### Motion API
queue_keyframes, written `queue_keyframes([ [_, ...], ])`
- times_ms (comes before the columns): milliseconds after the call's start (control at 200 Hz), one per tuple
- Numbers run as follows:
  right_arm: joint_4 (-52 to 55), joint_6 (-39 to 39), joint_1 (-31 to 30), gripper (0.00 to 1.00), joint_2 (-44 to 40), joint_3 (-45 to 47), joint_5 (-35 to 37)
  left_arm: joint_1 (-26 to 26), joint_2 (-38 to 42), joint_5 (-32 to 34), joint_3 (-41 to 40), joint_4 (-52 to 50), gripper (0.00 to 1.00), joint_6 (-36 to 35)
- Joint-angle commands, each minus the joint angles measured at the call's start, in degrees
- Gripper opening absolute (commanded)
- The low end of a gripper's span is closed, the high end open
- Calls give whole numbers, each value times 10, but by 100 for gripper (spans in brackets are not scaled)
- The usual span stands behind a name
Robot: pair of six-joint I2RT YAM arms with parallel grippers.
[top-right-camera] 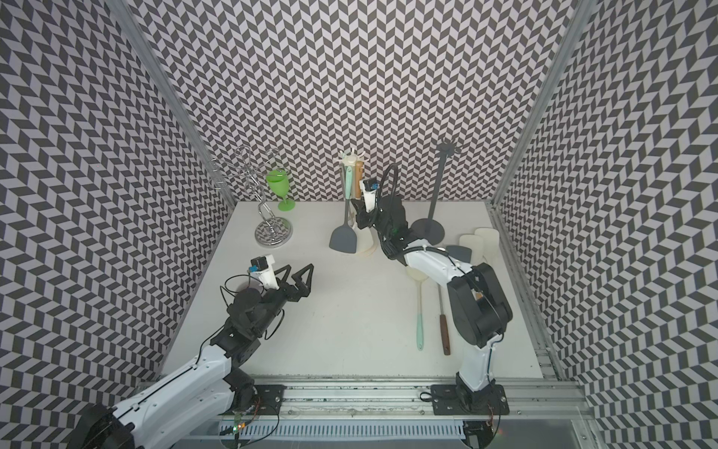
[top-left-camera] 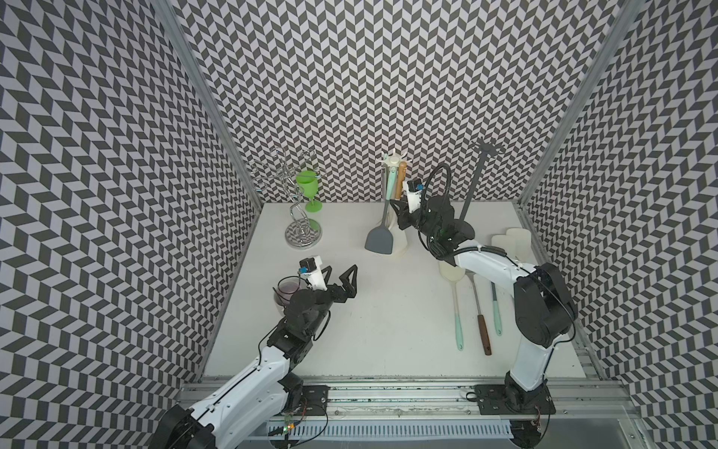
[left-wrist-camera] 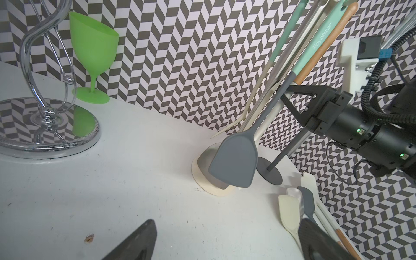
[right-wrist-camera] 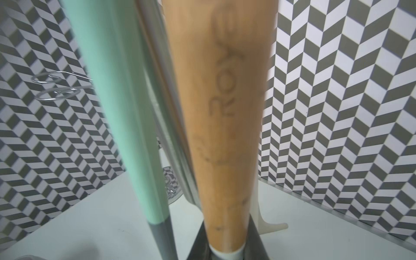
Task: Take the spatula off the kitchen utensil rack
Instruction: Take off the spatula from the rack.
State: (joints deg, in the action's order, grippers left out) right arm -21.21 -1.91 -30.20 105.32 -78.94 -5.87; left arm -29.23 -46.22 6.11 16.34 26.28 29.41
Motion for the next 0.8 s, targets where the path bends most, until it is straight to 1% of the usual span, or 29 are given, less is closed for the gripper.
queue_keyframes([
  [0, -16, 19, -9, 0, -41, 1, 56, 2, 14, -4, -12, 18, 100, -5],
  [140, -17, 11, -10, 0, -62, 22, 86, 2, 20, -3, -15, 18, 100, -5],
  [351, -31, 4, -11, 0, -92, 58, 78, 2, 30, -6, -16, 16, 100, -4],
  [526, -41, 4, -11, 0, -120, 85, 87, 2, 38, -6, -18, 15, 100, -4],
  [796, -36, 2, -11, 0, -181, 149, 150, 2, 44, -8, -20, 17, 100, -4],
])
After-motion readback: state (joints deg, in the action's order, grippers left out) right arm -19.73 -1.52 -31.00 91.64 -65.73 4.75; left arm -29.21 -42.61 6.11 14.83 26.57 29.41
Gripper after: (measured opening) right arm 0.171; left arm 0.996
